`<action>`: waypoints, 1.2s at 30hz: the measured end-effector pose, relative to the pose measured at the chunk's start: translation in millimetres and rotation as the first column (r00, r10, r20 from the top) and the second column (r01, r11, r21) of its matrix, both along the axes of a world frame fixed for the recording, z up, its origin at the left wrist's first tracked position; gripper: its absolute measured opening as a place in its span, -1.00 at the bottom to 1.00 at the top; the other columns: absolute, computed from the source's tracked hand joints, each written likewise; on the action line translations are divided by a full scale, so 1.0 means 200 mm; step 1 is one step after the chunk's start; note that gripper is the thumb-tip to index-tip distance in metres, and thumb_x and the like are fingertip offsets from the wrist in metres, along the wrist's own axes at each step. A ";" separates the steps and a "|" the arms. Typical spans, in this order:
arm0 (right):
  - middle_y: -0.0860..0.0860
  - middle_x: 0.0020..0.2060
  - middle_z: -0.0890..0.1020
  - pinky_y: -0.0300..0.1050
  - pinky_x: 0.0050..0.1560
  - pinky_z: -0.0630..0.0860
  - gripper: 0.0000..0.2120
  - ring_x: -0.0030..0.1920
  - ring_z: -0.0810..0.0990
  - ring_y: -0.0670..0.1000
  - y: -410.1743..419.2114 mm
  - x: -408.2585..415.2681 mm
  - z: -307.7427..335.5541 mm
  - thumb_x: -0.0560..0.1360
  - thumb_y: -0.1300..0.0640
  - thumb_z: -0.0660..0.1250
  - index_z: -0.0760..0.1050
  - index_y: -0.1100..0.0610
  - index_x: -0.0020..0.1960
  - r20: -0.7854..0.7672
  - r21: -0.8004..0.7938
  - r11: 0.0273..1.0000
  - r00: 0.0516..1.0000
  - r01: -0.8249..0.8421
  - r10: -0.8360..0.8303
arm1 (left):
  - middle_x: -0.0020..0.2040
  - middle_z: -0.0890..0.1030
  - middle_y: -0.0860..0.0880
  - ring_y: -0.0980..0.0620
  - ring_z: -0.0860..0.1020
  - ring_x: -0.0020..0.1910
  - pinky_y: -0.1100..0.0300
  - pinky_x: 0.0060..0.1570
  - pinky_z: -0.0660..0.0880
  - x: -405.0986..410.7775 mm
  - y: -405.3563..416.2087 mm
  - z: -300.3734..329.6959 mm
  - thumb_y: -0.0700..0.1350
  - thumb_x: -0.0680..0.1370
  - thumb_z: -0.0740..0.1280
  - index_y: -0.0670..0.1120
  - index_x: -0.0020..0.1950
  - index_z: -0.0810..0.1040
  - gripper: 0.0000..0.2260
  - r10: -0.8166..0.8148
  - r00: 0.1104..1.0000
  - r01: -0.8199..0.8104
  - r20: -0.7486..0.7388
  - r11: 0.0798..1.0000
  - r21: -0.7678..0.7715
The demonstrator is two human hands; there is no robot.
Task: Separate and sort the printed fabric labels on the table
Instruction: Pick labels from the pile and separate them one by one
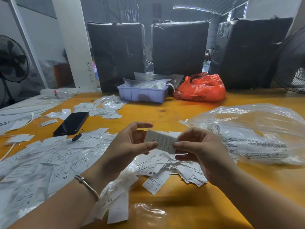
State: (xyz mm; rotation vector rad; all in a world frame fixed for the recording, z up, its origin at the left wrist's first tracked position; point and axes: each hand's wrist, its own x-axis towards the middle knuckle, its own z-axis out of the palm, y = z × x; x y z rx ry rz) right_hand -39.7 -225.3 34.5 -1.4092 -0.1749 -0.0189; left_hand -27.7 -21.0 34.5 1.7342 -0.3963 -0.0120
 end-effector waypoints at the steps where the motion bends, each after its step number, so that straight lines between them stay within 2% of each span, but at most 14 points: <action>1: 0.19 -0.30 0.67 -0.13 -0.38 0.60 -0.81 -0.29 0.69 0.18 0.01 0.00 -0.01 0.31 0.44 0.45 0.51 0.21 -0.27 -0.014 -0.008 1.000 1.000 -0.016 0.016 | -0.12 0.71 -0.04 0.07 0.65 -0.14 0.26 -0.17 0.58 0.00 0.00 0.00 -0.08 0.33 0.47 -0.03 0.18 0.49 -0.56 0.020 1.000 -0.020 0.014 1.000 -0.017; 5: 0.20 -0.29 0.68 -0.12 -0.35 0.60 -0.76 -0.30 0.69 0.18 0.02 -0.01 -0.01 0.32 0.45 0.46 0.48 0.27 -0.09 -0.008 -0.121 0.987 0.994 -0.111 0.111 | -0.24 0.69 0.01 0.11 0.61 -0.24 0.29 -0.26 0.54 0.01 0.00 0.01 -0.11 0.27 0.49 -0.09 0.02 0.54 -0.64 0.109 0.994 -0.106 0.031 0.991 -0.085; 7: 0.21 -0.28 0.69 -0.14 -0.31 0.61 -0.75 -0.29 0.69 0.16 0.01 -0.01 -0.01 0.35 0.44 0.45 0.50 0.29 -0.02 0.013 -0.226 0.966 0.992 -0.121 0.127 | -0.26 0.68 0.02 0.13 0.59 -0.26 0.29 -0.28 0.50 0.02 0.02 0.01 -0.20 0.32 0.50 -0.10 -0.09 0.56 -0.79 0.140 0.989 -0.137 0.036 0.987 -0.079; 9: 0.17 -0.31 0.70 -0.12 -0.29 0.60 -0.79 -0.31 0.68 0.13 -0.01 0.00 -0.01 0.39 0.40 0.43 0.53 0.25 -0.02 0.074 -0.339 0.939 0.994 -0.052 0.082 | -0.27 0.66 0.02 0.14 0.54 -0.27 0.22 -0.23 0.43 0.04 0.04 0.01 -0.28 0.44 0.44 -0.09 -0.16 0.60 -0.90 0.189 0.982 -0.187 0.031 0.982 -0.035; 11: 0.11 -0.34 0.69 -0.05 -0.26 0.59 -0.86 -0.33 0.68 0.10 -0.04 0.02 -0.01 0.41 0.36 0.42 0.55 0.20 -0.06 0.183 -0.458 0.883 0.983 0.104 -0.021 | -0.28 0.65 0.02 0.17 0.52 -0.30 0.19 -0.21 0.39 0.06 0.07 0.01 -0.28 0.48 0.38 -0.08 -0.21 0.64 -0.87 0.285 0.958 -0.287 0.036 0.957 0.049; 13: 0.05 -0.38 0.68 0.00 -0.22 0.60 -0.92 -0.37 0.66 0.03 -0.09 0.06 -0.01 0.43 0.27 0.41 0.56 0.13 -0.11 0.318 -0.586 0.751 0.939 0.304 -0.132 | -0.28 0.67 -0.03 0.09 0.54 -0.28 0.13 -0.21 0.44 0.09 0.11 0.00 -0.28 0.49 0.34 -0.08 -0.25 0.66 -0.82 0.386 0.920 -0.392 0.069 0.900 0.190; 15: -0.04 -0.37 0.64 -0.02 -0.23 0.58 -0.96 -0.34 0.63 -0.01 -0.15 0.09 0.00 0.45 0.16 0.40 0.55 0.04 -0.15 0.397 -0.731 0.529 0.899 0.432 -0.186 | -0.27 0.66 -0.05 -0.02 0.55 -0.26 0.07 -0.20 0.47 0.11 0.14 -0.02 -0.28 0.48 0.27 -0.05 -0.26 0.65 -0.77 0.448 0.887 -0.454 0.111 0.801 0.390; 18: -0.13 -0.34 0.56 -0.17 -0.34 0.38 -0.91 -0.26 0.55 -0.05 -0.20 0.11 0.02 0.47 0.04 0.34 0.51 -0.02 -0.22 0.356 -0.876 0.251 0.903 0.412 -0.240 | -0.20 0.59 0.02 -0.02 0.52 -0.21 0.06 -0.20 0.47 0.13 0.18 -0.02 -0.23 0.50 0.16 0.03 -0.17 0.56 -0.76 0.509 0.835 -0.500 0.208 0.547 0.671; 20: -0.14 -0.30 0.54 -0.20 -0.37 0.28 -0.92 -0.25 0.51 -0.05 -0.22 0.13 0.03 0.47 0.03 0.31 0.50 -0.03 -0.20 0.373 -0.889 0.160 0.882 0.429 -0.288 | -0.17 0.55 0.04 -0.01 0.51 -0.19 0.06 -0.15 0.51 0.14 0.19 -0.02 -0.23 0.49 0.13 0.05 -0.11 0.49 -0.78 0.520 0.814 -0.508 0.260 0.417 0.754; 22: -0.09 -0.21 0.58 -0.19 -0.34 0.33 -0.93 -0.19 0.52 0.00 -0.24 0.14 0.05 0.48 0.07 0.25 0.51 -0.03 -0.13 0.402 -0.890 0.087 0.861 0.448 -0.312 | -0.17 0.54 0.05 0.00 0.52 -0.18 0.08 -0.14 0.52 0.13 0.19 -0.02 -0.22 0.50 0.14 0.05 -0.03 0.44 -0.81 0.508 0.814 -0.497 0.283 0.355 0.792; 25: 0.05 0.11 0.54 -0.05 -0.02 0.44 -0.73 0.09 0.48 0.12 -0.28 0.16 0.04 0.50 0.15 0.18 0.48 0.02 0.16 0.367 -0.926 -0.055 0.861 0.372 -0.352 | -0.05 0.53 0.04 0.00 0.51 -0.13 0.10 -0.16 0.44 0.12 0.19 -0.04 -0.20 0.54 0.17 0.03 0.18 0.38 -0.75 0.464 0.834 -0.464 0.299 0.296 0.835; 28: 0.07 0.17 0.44 0.03 0.14 0.35 -0.63 0.21 0.36 0.14 -0.31 0.18 0.00 0.45 0.26 0.13 0.42 0.05 0.22 0.372 -0.928 -0.155 0.854 0.338 -0.364 | 0.21 0.47 -0.04 -0.07 0.50 0.07 0.03 -0.03 0.48 0.12 0.19 -0.04 -0.21 0.52 0.20 0.01 0.36 0.31 -0.59 0.456 0.829 -0.468 0.325 0.245 0.849; 31: 0.08 0.15 0.46 0.03 0.12 0.33 -0.67 0.20 0.37 0.14 -0.37 0.22 -0.02 0.44 0.31 0.15 0.39 0.11 0.17 0.433 -0.902 -0.191 0.813 0.388 -0.389 | 0.28 0.38 -0.07 -0.12 0.36 0.26 -0.05 0.10 0.40 0.13 0.18 -0.05 -0.22 0.50 0.20 0.03 0.41 0.27 -0.52 0.459 0.801 -0.504 0.384 0.170 0.847; 36: 0.08 0.18 0.52 0.01 0.15 0.34 -0.66 0.22 0.43 0.14 -0.44 0.27 -0.07 0.49 0.26 0.20 0.42 0.10 0.25 0.373 -0.927 -0.201 0.838 0.317 -0.397 | 0.27 0.35 -0.04 -0.09 0.28 0.26 0.00 0.03 0.30 0.14 0.19 -0.08 -0.28 0.47 0.17 0.05 0.33 0.34 -0.54 0.428 0.792 -0.544 0.435 0.172 0.821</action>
